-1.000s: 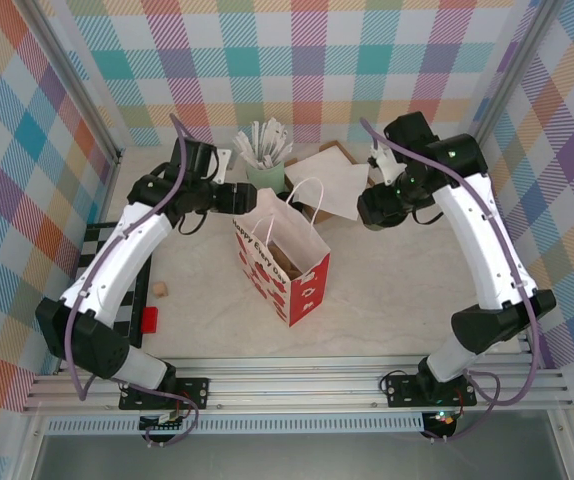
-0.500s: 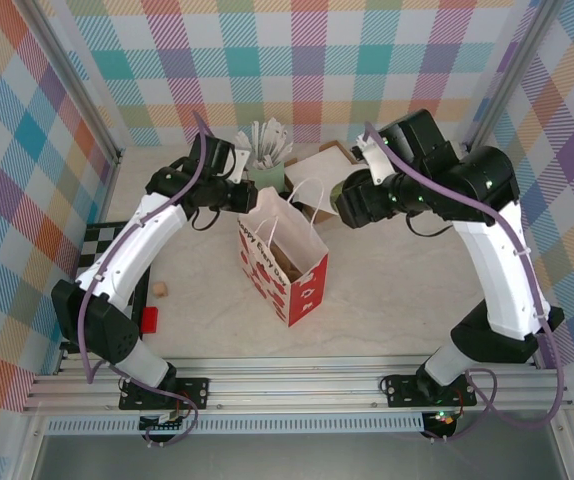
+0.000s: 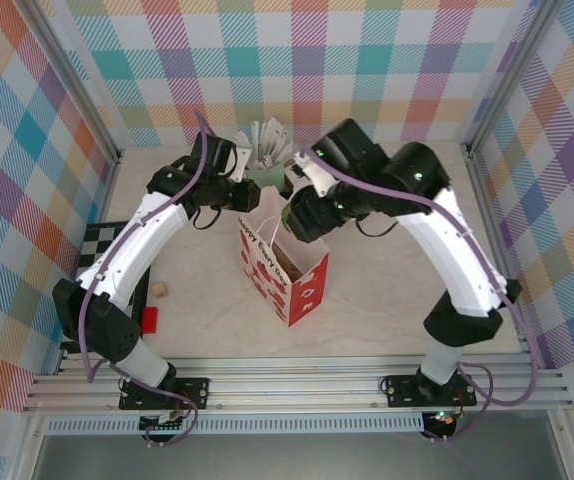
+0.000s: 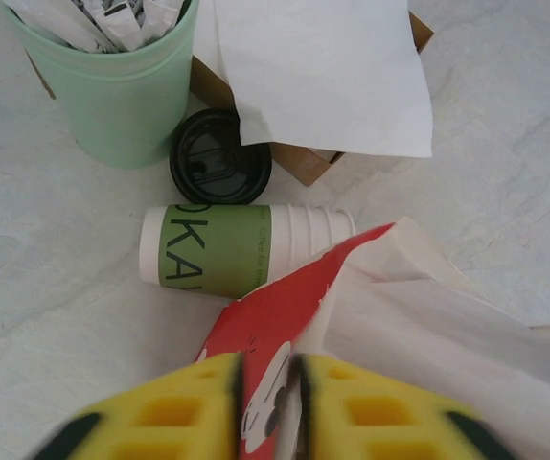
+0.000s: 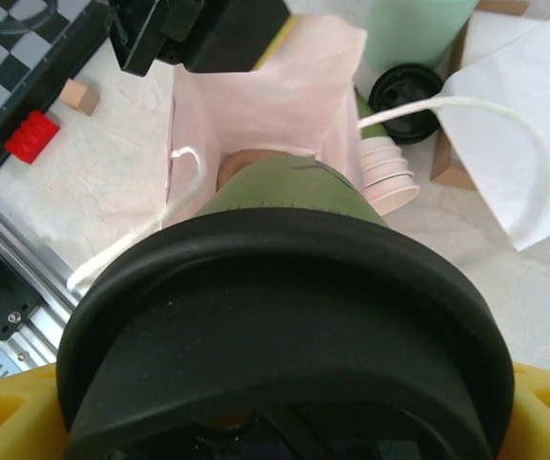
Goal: Pack the takeout coffee
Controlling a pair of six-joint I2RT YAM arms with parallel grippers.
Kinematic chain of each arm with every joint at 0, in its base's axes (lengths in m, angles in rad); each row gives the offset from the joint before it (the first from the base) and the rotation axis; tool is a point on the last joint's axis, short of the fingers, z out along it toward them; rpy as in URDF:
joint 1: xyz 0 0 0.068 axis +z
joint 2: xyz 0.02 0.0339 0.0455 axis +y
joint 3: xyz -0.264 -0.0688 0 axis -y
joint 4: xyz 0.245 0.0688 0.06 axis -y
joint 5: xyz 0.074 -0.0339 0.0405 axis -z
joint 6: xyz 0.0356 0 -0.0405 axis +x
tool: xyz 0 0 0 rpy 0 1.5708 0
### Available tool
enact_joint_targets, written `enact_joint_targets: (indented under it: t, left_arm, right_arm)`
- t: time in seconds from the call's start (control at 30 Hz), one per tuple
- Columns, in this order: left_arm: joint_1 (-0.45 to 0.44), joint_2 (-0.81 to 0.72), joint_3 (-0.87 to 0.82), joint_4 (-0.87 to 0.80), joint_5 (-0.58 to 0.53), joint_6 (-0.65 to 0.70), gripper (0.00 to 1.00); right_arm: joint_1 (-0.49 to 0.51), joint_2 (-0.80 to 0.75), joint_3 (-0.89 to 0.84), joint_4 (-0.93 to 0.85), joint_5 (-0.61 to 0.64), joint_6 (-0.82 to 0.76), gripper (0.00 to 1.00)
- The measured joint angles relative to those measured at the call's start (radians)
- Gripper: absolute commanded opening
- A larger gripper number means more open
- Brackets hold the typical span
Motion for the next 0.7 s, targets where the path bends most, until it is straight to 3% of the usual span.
enact_joint_targets:
  t: [0.03,0.1,0.3,0.47,0.57,0.7]
  left_arm:
    - [0.000,0.000,0.000,-0.002,-0.011,-0.005,0.56]
    - [0.003,-0.010,-0.009,0.003,-0.027,-0.007,0.62]
    - [0.050,-0.190,-0.103,0.018,-0.028,0.004,0.69]
    - [0.072,-0.429,-0.266,0.123,0.126,0.138,0.82]
    - [0.071,-0.525,-0.361,0.172,0.269,0.236,0.80]
    - [0.049,-0.537,-0.386,0.197,0.384,0.294,0.70]
  right_arm:
    - [0.006,0.021,-0.002,0.005,-0.010,0.001,0.51]
    - [0.013,0.050,-0.003,0.011,-0.027,0.004,0.51]
    - [0.016,0.072,-0.005,0.017,-0.086,0.024,0.51]
    - [0.017,0.085,-0.005,0.016,-0.100,0.037,0.51]
    - [0.017,0.097,-0.007,0.005,-0.099,0.048,0.51]
    - [0.017,0.104,-0.015,-0.027,-0.091,0.059,0.51]
